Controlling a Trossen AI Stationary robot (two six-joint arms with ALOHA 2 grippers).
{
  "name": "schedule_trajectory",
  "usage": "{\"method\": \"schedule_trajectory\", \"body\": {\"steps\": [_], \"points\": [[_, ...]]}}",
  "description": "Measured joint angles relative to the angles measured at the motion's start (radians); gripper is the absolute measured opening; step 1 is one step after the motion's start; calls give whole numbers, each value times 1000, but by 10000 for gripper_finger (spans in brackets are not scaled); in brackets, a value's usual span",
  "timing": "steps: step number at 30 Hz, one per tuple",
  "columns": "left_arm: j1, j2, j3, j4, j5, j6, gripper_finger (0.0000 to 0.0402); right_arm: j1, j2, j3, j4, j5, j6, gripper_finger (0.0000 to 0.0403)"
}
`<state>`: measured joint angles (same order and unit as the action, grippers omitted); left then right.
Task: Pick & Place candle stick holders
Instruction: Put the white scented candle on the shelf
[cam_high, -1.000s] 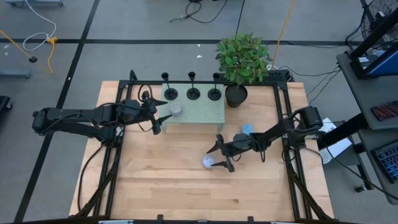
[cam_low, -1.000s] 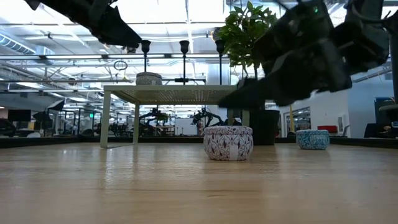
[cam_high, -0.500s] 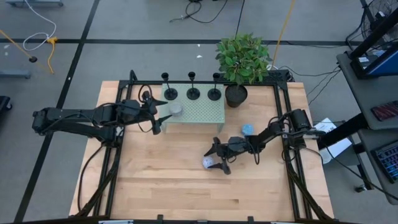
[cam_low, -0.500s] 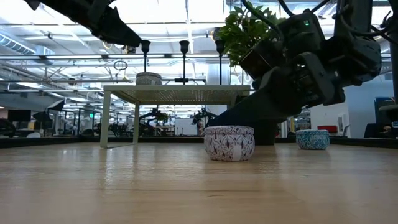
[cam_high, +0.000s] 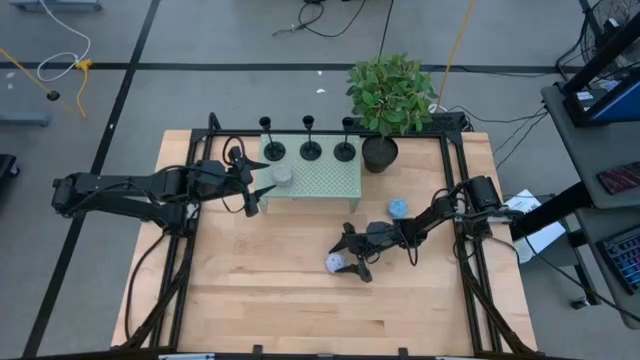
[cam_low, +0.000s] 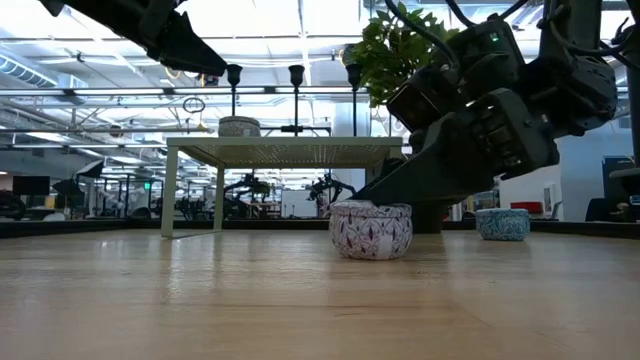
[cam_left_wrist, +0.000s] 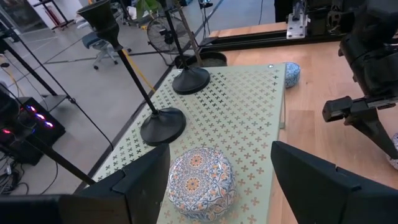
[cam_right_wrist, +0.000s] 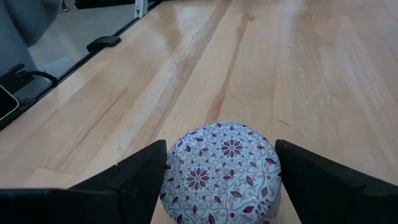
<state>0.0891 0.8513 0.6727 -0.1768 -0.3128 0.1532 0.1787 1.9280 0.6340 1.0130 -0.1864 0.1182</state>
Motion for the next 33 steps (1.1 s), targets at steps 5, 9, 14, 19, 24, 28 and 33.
{"method": "schedule_trajectory", "body": {"steps": [5, 9, 14, 19, 24, 28, 33], "points": [[0, 0, 0, 0, 0, 1, 280, -1, 2, -2, 72, 0, -1, 293], [0, 0, 0, -5, 0, 1, 280, -2, 2, -2, 108, 1, -2, 293], [0, 0, 0, -15, 0, 1, 280, -2, 1, -2, 121, 2, -32, 293], [0, 0, 0, -15, 0, 1, 280, -1, 1, -2, 127, 2, -38, 293], [0, 0, 0, -14, 0, 0, 280, 17, 1, -2, 144, 1, 7, 293], [0, 0, 0, -13, -1, 0, 280, 40, 1, -2, 158, -21, 25, 293], [0, 0, 0, -11, -1, 0, 280, 58, 1, -1, 228, -79, 25, 293]]}}
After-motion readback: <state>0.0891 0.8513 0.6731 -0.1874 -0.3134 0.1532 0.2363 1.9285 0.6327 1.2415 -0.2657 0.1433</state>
